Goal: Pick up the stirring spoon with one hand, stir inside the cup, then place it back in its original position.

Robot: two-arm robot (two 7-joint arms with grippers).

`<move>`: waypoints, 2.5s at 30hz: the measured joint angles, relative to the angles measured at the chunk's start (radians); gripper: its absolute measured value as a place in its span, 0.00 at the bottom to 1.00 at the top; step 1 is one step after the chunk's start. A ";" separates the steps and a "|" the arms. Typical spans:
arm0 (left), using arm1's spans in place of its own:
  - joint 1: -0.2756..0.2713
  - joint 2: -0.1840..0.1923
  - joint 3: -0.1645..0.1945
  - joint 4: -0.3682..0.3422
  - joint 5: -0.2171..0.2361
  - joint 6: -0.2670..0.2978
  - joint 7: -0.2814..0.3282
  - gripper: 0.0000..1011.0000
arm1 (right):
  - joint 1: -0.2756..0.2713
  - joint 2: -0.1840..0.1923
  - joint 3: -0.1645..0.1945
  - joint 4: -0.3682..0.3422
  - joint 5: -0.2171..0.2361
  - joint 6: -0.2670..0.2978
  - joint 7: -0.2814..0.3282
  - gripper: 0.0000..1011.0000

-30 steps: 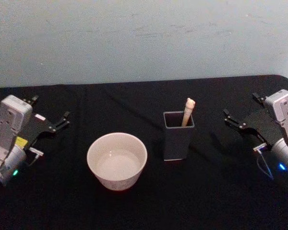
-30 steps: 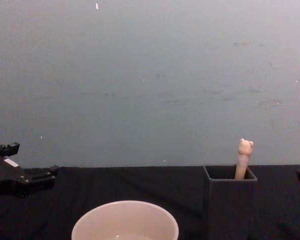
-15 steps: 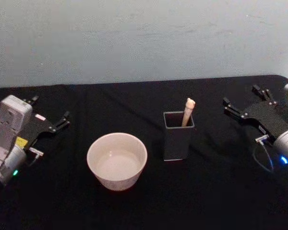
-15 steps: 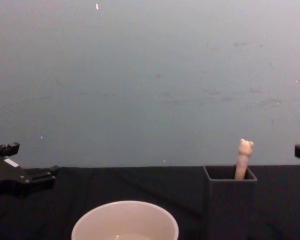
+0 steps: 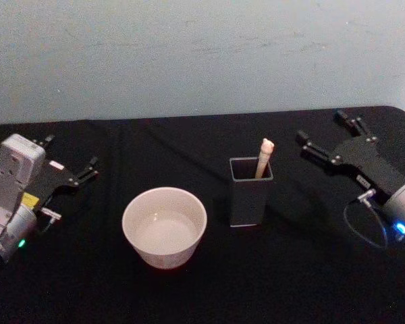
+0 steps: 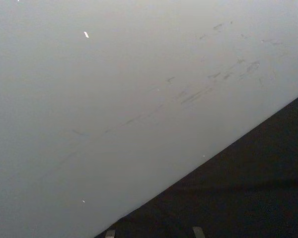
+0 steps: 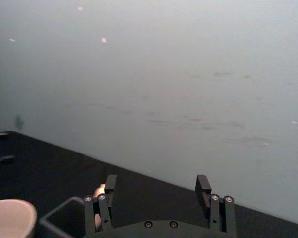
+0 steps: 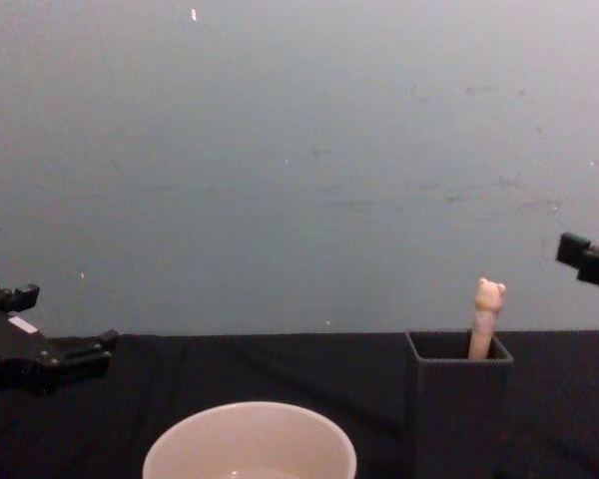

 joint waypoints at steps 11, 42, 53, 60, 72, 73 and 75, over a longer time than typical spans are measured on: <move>0.000 0.000 0.000 0.000 0.000 0.000 0.000 0.99 | -0.027 -0.022 -0.029 -0.027 0.002 0.045 0.070 0.99; 0.000 0.000 0.000 0.000 0.000 0.000 0.000 0.99 | 0.105 -0.145 -0.049 0.113 -0.082 0.174 0.107 0.99; 0.000 0.000 0.000 0.000 0.000 0.000 0.000 0.99 | 0.113 -0.163 -0.037 0.127 -0.088 0.187 0.118 0.99; 0.000 0.000 0.000 0.000 0.000 0.000 0.000 0.99 | 0.113 -0.162 -0.037 0.126 -0.088 0.187 0.117 0.99; 0.000 0.000 0.000 0.000 0.000 0.000 0.000 0.99 | 0.112 -0.161 -0.038 0.125 -0.088 0.185 0.115 0.92; 0.000 0.000 0.000 0.000 0.000 0.000 0.000 0.99 | 0.112 -0.161 -0.038 0.125 -0.088 0.185 0.115 0.90; 0.000 0.000 0.000 0.000 0.000 0.000 0.000 0.99 | 0.112 -0.160 -0.038 0.125 -0.088 0.185 0.115 0.83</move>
